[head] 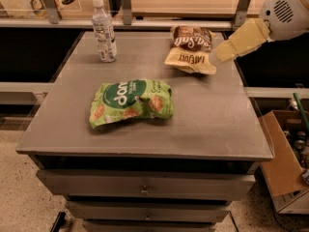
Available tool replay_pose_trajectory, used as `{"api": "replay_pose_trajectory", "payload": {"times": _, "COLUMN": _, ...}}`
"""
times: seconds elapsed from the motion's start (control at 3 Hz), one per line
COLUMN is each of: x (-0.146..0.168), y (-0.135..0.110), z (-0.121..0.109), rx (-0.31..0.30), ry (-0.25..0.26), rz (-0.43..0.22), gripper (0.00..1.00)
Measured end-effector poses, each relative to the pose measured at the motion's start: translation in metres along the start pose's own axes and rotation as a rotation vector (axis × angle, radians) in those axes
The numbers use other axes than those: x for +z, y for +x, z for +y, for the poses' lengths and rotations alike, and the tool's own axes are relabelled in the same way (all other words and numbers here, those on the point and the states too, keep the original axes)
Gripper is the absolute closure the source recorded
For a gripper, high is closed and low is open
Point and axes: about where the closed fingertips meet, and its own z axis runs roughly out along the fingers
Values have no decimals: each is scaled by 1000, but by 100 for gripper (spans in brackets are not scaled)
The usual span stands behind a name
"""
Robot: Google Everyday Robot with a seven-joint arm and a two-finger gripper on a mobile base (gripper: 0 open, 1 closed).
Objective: Move brown chip bag near green rice chip bag
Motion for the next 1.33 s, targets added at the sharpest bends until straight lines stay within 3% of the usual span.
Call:
{"api": "replay_pose_trajectory", "payload": {"times": 0.33, "x": 15, "y": -7, "z": -9, "rx": 89, "ry": 95, "rz": -45, "gripper": 0}}
{"api": "replay_pose_trajectory", "payload": {"times": 0.67, "x": 34, "y": 1, "z": -28, "rx": 180, "ry": 205, "rz": -54, "gripper": 0}}
{"api": "replay_pose_trajectory", "payload": {"times": 1.33, "x": 36, "y": -1, "z": -29, "rx": 187, "ry": 194, "rz": -64, "gripper": 0}}
